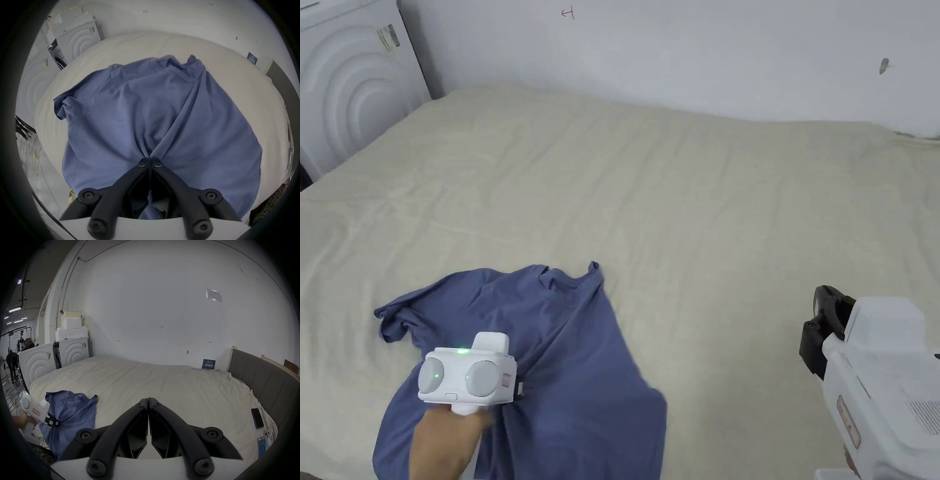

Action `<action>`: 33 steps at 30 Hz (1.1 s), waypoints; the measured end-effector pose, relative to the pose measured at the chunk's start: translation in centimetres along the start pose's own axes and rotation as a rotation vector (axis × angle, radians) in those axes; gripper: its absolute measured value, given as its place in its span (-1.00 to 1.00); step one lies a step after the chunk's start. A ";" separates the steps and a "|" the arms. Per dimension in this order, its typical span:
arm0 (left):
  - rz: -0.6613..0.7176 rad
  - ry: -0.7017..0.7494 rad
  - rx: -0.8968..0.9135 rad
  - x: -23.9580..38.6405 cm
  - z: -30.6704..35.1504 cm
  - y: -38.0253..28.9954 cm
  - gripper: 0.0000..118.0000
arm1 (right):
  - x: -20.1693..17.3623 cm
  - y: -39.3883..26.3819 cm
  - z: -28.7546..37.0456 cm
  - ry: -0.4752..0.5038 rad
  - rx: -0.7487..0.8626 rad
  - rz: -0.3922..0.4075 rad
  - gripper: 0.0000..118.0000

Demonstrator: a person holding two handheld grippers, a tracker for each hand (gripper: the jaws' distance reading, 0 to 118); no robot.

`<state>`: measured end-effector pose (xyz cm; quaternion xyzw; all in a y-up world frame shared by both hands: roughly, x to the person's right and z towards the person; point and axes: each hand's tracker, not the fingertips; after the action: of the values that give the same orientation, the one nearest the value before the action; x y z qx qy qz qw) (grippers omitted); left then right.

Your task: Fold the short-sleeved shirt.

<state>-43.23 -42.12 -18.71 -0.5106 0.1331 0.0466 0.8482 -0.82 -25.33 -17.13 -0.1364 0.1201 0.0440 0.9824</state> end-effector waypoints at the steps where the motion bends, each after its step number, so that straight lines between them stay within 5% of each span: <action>1: 0.036 -0.028 0.034 -0.4 0.8 0.1 -1.00 | 0.3 0.1 0.2 -0.003 0.003 -0.002 -0.99; 9: 0.220 -0.220 0.207 -3.1 8.0 2.6 -1.00 | 2.9 0.6 2.5 -0.047 0.037 -0.028 -0.99; 33: -0.303 -0.682 0.523 24.8 24.1 11.8 -1.00 | 13.1 1.2 11.6 -0.302 0.117 -0.078 -0.99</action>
<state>-17.62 -16.75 -24.94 -0.2486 -0.2226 0.0524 0.9412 14.30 -20.21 -9.89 -0.0752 -0.0321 0.0186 0.9965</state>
